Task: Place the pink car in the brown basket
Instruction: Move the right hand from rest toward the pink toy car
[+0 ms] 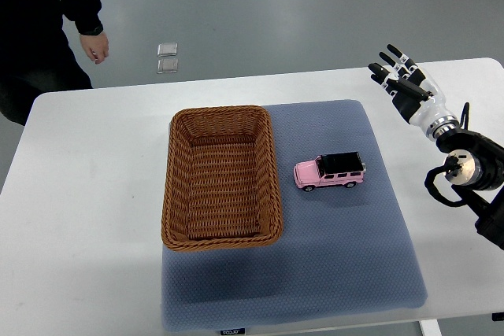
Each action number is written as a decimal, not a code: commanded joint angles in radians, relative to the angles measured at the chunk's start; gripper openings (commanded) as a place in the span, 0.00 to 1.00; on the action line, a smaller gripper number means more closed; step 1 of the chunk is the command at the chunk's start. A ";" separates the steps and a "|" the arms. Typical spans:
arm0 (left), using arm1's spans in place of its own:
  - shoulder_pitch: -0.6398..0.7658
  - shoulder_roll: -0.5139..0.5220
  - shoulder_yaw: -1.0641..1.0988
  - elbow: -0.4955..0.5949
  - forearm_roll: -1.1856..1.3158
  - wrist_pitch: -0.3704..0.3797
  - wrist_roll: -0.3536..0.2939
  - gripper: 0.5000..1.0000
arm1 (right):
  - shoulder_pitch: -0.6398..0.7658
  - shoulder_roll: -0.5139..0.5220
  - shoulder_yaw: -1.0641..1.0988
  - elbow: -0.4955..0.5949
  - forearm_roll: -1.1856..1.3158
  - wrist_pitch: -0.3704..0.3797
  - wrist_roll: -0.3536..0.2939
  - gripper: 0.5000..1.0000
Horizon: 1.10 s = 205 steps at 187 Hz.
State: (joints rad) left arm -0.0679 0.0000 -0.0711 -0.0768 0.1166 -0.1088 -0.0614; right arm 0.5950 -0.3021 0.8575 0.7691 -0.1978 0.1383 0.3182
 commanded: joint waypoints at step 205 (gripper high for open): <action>-0.004 0.000 -0.001 -0.003 0.003 0.000 0.002 1.00 | 0.016 -0.049 -0.086 0.059 -0.253 0.037 -0.002 0.83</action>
State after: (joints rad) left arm -0.0721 0.0000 -0.0721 -0.0798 0.1198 -0.1089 -0.0599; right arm 0.6087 -0.3226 0.7819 0.7998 -0.4058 0.1591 0.3154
